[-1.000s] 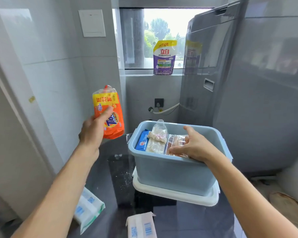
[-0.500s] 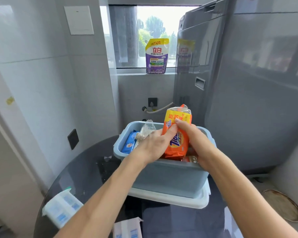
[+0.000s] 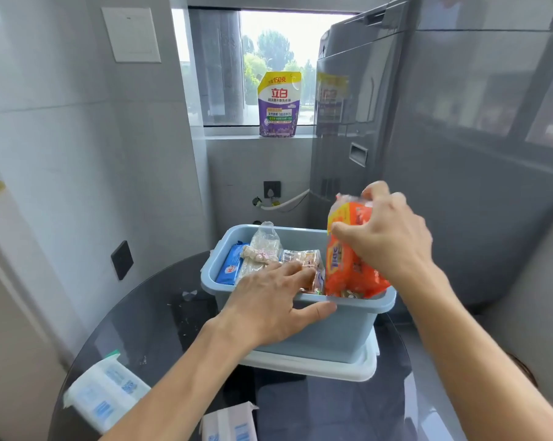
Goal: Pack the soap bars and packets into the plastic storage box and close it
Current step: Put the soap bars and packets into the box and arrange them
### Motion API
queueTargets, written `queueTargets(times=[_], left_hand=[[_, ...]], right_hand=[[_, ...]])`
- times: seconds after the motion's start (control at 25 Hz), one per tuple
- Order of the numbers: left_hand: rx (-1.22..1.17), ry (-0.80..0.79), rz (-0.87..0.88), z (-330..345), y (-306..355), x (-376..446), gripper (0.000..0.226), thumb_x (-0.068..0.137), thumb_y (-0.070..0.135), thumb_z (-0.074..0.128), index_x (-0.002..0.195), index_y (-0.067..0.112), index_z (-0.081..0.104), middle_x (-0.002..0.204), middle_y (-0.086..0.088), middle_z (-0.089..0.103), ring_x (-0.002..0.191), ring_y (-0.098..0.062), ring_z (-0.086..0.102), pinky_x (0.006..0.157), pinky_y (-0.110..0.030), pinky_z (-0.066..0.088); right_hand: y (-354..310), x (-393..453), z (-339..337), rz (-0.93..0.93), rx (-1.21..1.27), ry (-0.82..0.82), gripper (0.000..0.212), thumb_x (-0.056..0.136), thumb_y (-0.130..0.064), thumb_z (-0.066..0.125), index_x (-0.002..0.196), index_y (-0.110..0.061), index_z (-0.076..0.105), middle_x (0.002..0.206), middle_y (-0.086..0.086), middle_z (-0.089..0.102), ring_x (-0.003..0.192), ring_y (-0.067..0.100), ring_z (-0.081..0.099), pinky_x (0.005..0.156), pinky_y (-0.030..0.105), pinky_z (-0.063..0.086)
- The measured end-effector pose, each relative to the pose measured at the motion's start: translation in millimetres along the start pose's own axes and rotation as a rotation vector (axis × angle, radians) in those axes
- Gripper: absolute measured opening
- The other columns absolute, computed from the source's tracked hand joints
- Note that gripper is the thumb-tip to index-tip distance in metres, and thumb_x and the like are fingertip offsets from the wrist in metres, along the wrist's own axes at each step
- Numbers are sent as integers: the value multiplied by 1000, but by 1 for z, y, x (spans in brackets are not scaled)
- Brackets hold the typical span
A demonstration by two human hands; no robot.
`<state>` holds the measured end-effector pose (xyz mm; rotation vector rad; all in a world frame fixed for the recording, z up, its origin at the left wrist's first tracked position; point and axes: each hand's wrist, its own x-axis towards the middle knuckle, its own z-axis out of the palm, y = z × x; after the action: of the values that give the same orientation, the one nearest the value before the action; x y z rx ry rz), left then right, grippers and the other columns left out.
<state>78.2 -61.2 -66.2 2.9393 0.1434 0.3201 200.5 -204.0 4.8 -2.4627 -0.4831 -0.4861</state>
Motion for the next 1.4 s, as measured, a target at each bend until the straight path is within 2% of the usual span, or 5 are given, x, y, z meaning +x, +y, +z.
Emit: queueTargets(times=[0.48, 0.76, 0.92, 1.08, 1.4], left_hand=[[43, 127, 94, 7, -5, -1, 69, 85, 77, 31, 134, 34, 52, 135, 13, 55, 121, -13, 51, 96, -38, 44], [83, 468, 127, 5, -15, -40, 25, 84, 38, 71, 98, 18, 72, 96, 0, 64, 91, -24, 58, 83, -41, 46], [94, 351, -333, -1, 4, -64, 51, 85, 60, 52, 118, 22, 47, 98, 0, 63, 87, -25, 62, 80, -38, 46], [-495, -29, -518, 11, 28, -71, 103, 77, 80, 40, 151, 38, -18, 150, -6, 33, 136, -28, 37, 103, -36, 32], [-846, 131, -625, -3, -16, -21, 86, 91, 45, 49, 154, 38, -9, 156, -7, 37, 136, -28, 40, 109, -36, 32]], right_hand=[[21, -6, 62, -208, -548, -331, 42, 99, -44, 31, 95, -25, 69, 109, 0, 70, 111, 27, 48, 87, 43, 30], [48, -20, 38, -255, 179, -101, 43, 94, -38, 56, 62, -11, 65, 61, 4, 64, 73, 31, 57, 67, 38, 47], [70, -31, 41, -293, 358, -103, 72, 94, -49, 44, 49, 8, 43, 51, 23, 51, 59, 36, 51, 60, 40, 44], [60, -45, 41, -214, 616, -90, 69, 91, -58, 43, 42, -12, 26, 42, 6, 28, 43, 21, 23, 46, 32, 22], [-20, -124, 55, -240, 400, 43, 57, 92, -35, 55, 49, -24, 20, 39, -6, 22, 41, 9, 24, 61, 35, 31]])
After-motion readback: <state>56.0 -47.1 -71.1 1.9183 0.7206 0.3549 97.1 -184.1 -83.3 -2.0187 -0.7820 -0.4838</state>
